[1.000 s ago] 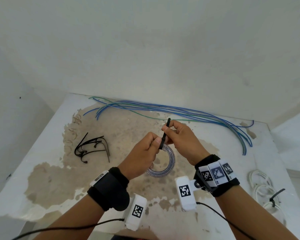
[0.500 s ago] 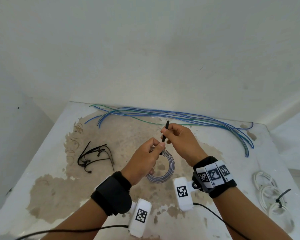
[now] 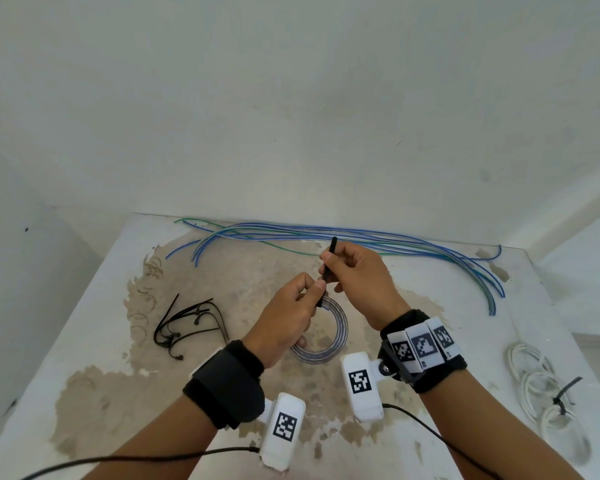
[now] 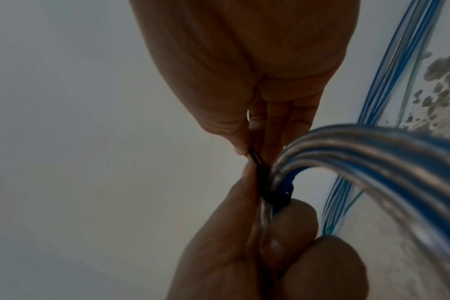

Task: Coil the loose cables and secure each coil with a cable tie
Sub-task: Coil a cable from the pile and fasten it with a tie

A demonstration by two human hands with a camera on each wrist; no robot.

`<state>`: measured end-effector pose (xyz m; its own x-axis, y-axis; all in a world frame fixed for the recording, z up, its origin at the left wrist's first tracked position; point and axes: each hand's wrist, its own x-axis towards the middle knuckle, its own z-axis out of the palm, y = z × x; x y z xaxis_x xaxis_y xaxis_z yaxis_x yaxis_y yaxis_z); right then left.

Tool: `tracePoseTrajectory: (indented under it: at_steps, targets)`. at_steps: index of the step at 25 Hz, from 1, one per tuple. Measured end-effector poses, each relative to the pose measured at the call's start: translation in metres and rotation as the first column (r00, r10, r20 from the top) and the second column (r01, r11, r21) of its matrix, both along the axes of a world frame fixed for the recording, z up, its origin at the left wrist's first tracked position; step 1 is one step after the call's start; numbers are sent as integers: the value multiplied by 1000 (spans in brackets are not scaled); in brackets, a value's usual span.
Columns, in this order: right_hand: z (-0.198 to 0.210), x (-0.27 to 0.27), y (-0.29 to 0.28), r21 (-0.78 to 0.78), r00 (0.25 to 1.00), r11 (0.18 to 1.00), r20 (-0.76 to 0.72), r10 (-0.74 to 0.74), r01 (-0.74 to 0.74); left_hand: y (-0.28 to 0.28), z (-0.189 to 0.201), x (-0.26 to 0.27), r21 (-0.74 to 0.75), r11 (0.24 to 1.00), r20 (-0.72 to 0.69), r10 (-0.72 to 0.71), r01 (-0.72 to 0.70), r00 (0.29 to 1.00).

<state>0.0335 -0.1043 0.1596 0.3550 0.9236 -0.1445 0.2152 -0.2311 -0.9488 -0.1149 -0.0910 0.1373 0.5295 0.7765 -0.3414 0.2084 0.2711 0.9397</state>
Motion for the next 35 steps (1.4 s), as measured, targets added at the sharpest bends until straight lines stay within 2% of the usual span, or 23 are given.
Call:
tracePoseTrajectory:
  at_steps: [7,10,14,16,18,20,22,24,26,27,29,35]
  targets:
    - [7,-5,4,73,999,997,34,-10,7,5,-6,-7,287,956,-70,-43,62,997]
    - [6,-4,9,52,999,999,-52,6,-4,4,-7,-7,327,943,-78,-45,68,996]
    - [0,-2,19,-60,969,998,-249,1,-16,15,-9,-7,183,983,-16,-29,31,999]
    - [-5,1,12,-226,956,969,-293,30,-100,21,-10,-10,100,995,38,-8,4,999]
    - [-15,1,-5,-322,924,919,-371,97,-226,27,-14,-13,93,995,48,20,-25,999]
    - [-25,-4,-22,-312,872,901,-472,129,-302,32,-17,-15,107,993,20,45,-47,999]
    - [-33,-7,-29,-269,871,922,-475,125,-278,38,-19,-15,71,997,-8,38,-37,999]
    - [-37,-6,-29,-245,865,938,-491,100,-247,43,-17,-18,-87,996,5,22,-22,1000]
    - [-38,-1,-28,-224,843,944,-531,89,-241,47,-13,-29,-283,959,47,13,1,999]
    - [-39,1,-29,-217,835,946,-543,87,-240,47,-12,-35,-327,944,64,-9,29,998]
    - [-39,4,-30,-213,828,947,-554,85,-240,44,-10,-45,-319,945,87,-46,71,995]
    - [-38,5,-27,-177,814,963,-577,64,-201,39,-11,-45,-262,965,97,15,11,995]
